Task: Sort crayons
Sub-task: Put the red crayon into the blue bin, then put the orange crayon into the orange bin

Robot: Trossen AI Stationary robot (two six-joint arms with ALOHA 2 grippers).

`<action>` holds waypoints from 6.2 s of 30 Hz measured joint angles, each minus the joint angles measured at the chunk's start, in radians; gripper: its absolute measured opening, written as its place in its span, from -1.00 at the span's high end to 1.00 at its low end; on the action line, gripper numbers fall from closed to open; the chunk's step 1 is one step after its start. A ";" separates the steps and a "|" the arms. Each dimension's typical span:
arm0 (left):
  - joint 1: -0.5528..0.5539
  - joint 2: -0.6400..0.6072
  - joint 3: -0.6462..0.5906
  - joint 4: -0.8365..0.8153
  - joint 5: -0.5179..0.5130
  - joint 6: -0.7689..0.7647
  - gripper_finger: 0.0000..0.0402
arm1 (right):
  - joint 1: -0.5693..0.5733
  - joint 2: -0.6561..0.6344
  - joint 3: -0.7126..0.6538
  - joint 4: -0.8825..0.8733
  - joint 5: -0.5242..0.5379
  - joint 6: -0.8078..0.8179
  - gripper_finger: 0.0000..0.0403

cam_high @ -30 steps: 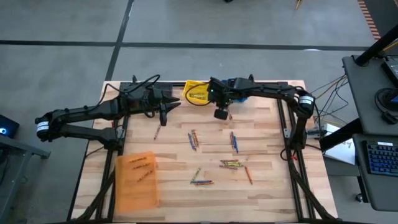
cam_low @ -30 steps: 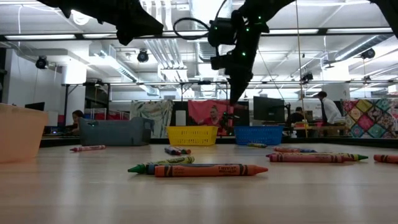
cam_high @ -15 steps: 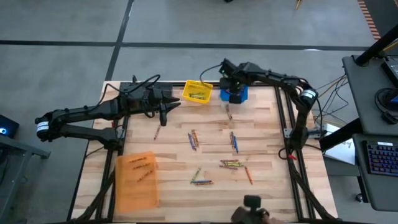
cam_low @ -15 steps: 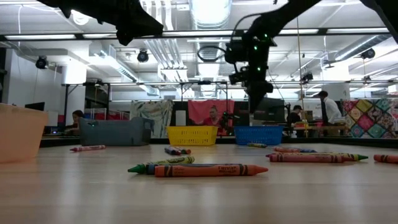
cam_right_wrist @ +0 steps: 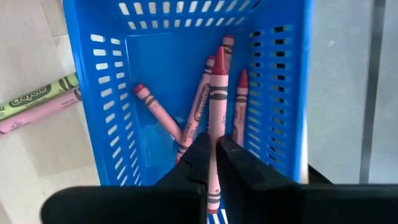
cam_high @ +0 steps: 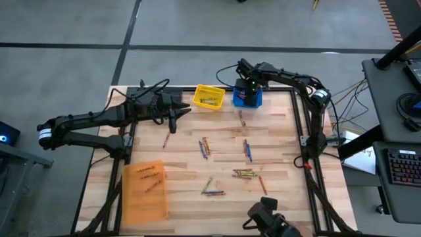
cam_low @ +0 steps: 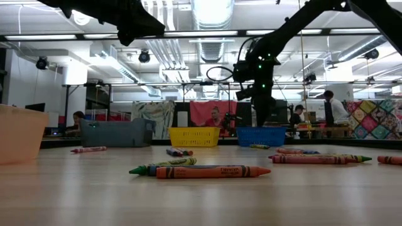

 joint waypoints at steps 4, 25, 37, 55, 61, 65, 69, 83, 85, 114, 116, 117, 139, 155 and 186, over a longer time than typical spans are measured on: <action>0.000 0.000 0.000 0.000 0.000 0.000 0.64 | 0.000 0.012 0.000 0.004 0.000 0.021 0.94; 0.000 0.000 0.000 0.000 0.000 0.000 0.64 | -0.002 0.013 0.000 0.022 0.000 0.068 0.93; 0.000 0.000 0.000 0.000 0.000 0.000 0.64 | -0.001 0.012 0.000 0.023 0.026 0.116 0.89; 0.000 0.000 0.000 0.000 0.000 0.000 0.64 | -0.001 -0.025 0.000 0.014 0.027 0.237 0.30; -0.001 0.000 0.000 0.000 0.000 -0.016 0.64 | 0.020 -0.112 0.000 -0.010 0.027 0.335 0.37; -0.001 0.000 0.000 0.000 0.000 -0.023 0.64 | 0.064 -0.180 -0.001 -0.017 0.026 0.384 0.41; -0.001 0.000 0.000 0.000 0.001 -0.038 0.64 | 0.137 -0.247 -0.008 -0.019 0.025 0.406 0.45; -0.003 0.000 0.000 -0.026 0.004 -0.076 0.64 | 0.447 -0.497 -0.218 0.100 0.026 0.550 0.48; -0.006 0.000 0.000 -0.026 0.005 -0.078 0.64 | 0.486 -0.533 -0.268 0.136 0.027 0.585 0.48; -0.205 0.016 0.000 -0.040 0.004 -0.289 0.64 | 0.695 -0.747 -0.774 0.832 0.027 0.724 0.52; -0.224 0.040 0.000 -0.040 0.003 -0.314 0.64 | 0.695 -0.747 -0.774 0.832 0.027 0.724 0.54; -0.234 0.055 0.000 -0.040 0.003 -0.319 0.64 | 0.695 -0.747 -0.774 0.832 0.027 0.725 0.54; -0.263 0.338 0.097 -0.037 0.001 -0.188 0.64 | 0.695 -0.664 -0.774 0.509 -0.058 1.329 0.69; -0.262 0.341 0.117 -0.041 0.001 -0.074 0.64 | 0.899 -0.631 -0.774 0.173 -0.262 1.712 0.69; -0.260 0.265 0.117 -0.072 -0.063 0.028 0.64 | 1.151 -0.344 -0.467 -0.068 -0.300 1.839 0.69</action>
